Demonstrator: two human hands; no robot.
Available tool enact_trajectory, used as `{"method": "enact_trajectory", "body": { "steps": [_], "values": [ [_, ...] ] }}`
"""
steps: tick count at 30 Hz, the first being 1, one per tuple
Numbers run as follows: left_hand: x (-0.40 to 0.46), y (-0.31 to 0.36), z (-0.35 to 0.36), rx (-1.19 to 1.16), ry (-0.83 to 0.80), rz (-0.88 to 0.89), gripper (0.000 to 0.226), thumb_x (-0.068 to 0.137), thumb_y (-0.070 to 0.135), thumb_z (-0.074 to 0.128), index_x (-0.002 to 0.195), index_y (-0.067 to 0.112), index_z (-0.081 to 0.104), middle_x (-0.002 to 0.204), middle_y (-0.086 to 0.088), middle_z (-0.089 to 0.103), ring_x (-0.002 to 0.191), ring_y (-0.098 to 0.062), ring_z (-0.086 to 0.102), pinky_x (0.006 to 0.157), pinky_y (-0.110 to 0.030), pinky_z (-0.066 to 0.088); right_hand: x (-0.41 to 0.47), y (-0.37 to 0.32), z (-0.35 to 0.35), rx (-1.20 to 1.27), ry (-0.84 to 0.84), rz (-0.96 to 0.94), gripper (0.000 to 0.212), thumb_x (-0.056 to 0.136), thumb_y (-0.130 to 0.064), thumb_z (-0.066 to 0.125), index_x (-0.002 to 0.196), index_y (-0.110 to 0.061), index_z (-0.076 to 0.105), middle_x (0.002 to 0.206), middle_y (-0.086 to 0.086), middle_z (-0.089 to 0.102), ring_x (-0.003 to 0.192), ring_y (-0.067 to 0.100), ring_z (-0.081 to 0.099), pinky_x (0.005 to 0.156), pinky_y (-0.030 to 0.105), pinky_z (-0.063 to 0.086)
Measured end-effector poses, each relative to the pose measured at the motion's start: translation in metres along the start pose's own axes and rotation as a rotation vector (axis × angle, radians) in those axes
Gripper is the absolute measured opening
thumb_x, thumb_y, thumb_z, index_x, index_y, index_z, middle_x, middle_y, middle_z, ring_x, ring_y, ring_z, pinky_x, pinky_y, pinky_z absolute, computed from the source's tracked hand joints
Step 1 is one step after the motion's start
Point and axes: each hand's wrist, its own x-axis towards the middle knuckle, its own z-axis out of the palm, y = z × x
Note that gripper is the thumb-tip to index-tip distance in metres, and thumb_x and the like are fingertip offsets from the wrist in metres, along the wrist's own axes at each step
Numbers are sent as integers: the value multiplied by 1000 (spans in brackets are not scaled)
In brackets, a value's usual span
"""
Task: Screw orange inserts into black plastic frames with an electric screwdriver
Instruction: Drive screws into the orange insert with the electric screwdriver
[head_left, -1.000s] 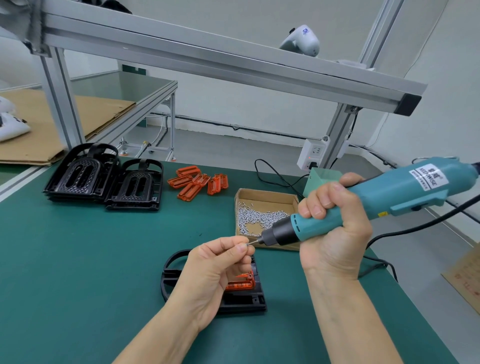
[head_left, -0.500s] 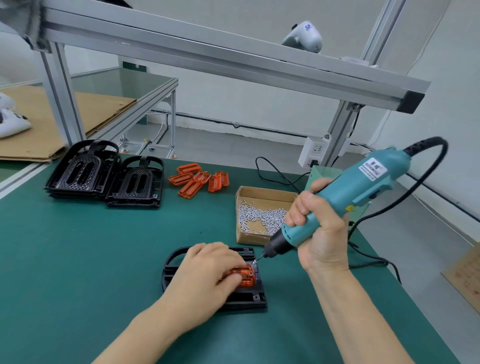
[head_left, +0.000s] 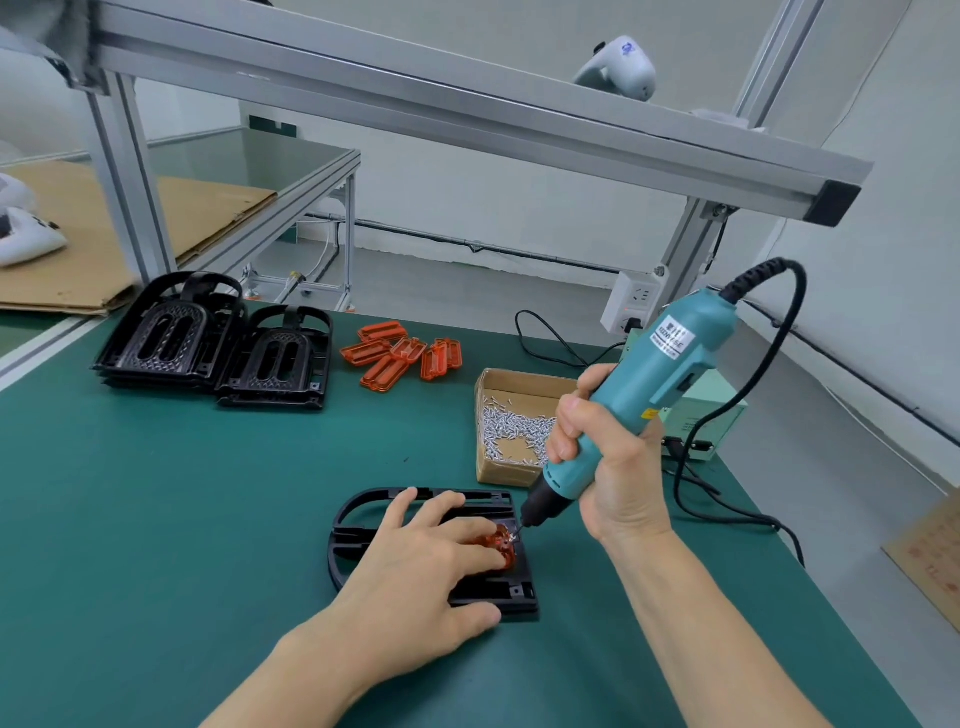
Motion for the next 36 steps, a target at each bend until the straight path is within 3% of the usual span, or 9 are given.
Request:
{"method": "enact_trajectory", "body": {
  "steps": [12,21,25,31,36],
  "values": [
    [0,-1,2,-27,18,14,50,83,60,47,131,46,49,145,30,31,141,-1,4,112,-33,-13,1,3,7,-35,-27,23,20,71,1,57,76,-18,54,54,3,40,42,16,37,46,25,39],
    [1,-1,0,-28,9,14,49,84,59,47,131,46,49,145,30,31,140,-1,4,113,-32,-7,3,5,8,-49,-258,18,17,68,-10,65,78,-22,59,53,3,44,39,15,37,48,24,40],
    [0,-1,-1,-36,11,16,49,84,60,47,131,46,49,145,31,31,139,0,5,113,-31,-3,4,5,7,-42,-263,25,20,68,-13,65,84,-22,58,52,3,44,40,15,37,49,24,40],
    [0,-2,0,-50,13,13,49,83,59,48,130,46,50,144,31,31,139,-1,5,112,-30,-3,5,5,8,-87,-285,8,14,70,-16,66,70,-27,57,49,1,44,40,14,38,49,24,41],
    [2,-3,1,-54,15,13,50,82,60,48,130,46,50,144,32,31,138,0,5,112,-29,-1,5,3,6,-55,-372,60,13,66,-15,65,71,-22,56,48,1,44,38,13,39,49,25,42]
  ]
}}
